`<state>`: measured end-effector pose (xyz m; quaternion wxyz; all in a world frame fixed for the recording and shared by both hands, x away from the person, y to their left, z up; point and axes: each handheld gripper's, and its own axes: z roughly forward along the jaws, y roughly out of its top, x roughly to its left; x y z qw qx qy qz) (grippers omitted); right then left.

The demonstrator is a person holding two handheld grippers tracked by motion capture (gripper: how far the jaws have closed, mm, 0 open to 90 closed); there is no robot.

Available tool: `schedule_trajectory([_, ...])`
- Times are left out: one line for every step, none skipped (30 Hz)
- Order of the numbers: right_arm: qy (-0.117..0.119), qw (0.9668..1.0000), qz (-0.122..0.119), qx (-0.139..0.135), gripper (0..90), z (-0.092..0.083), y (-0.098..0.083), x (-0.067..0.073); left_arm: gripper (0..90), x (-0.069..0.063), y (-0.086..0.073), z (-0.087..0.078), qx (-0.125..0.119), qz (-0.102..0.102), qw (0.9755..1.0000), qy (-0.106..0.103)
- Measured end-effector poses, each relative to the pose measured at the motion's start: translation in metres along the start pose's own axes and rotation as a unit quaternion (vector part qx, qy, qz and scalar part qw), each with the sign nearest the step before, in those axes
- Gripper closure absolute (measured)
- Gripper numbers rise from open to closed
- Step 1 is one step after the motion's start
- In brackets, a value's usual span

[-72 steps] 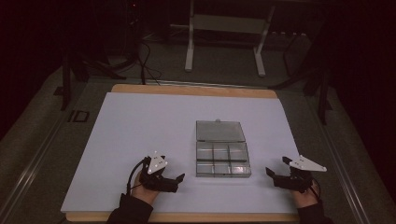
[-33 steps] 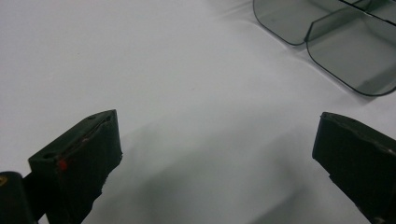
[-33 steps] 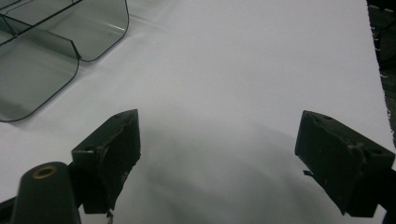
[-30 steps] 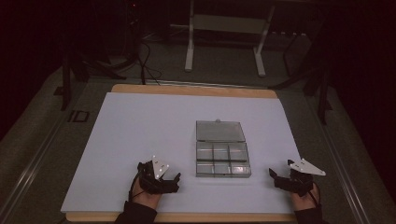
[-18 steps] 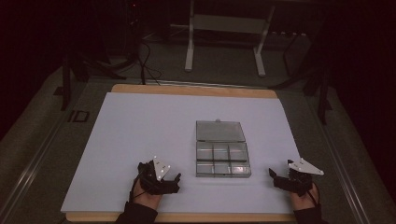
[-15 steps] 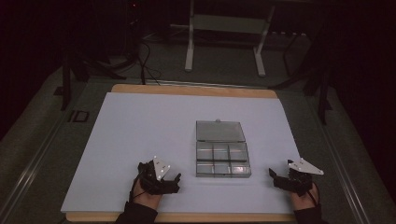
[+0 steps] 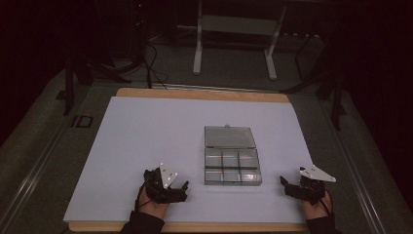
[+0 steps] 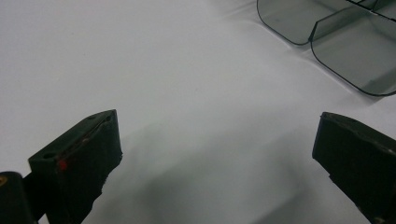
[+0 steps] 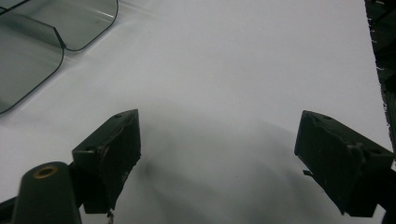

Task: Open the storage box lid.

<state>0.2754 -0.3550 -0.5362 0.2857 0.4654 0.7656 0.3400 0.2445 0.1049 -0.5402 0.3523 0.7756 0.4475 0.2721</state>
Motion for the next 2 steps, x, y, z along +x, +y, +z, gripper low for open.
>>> schedule_trajectory([-0.001, 1.0000, 0.001, 0.000, 14.3, 0.0000, 0.0000, 0.0001, 2.3, 0.0000, 0.0000, 0.0000, 0.000, 0.000, 1.0000, 0.000])
schedule_trajectory([0.000, 1.0000, 0.001, 0.000, 14.4, 0.0000, 0.0000, 0.0001, 2.3, 0.0000, 0.0000, 0.0000, 0.000, 0.000, 1.0000, 0.000])
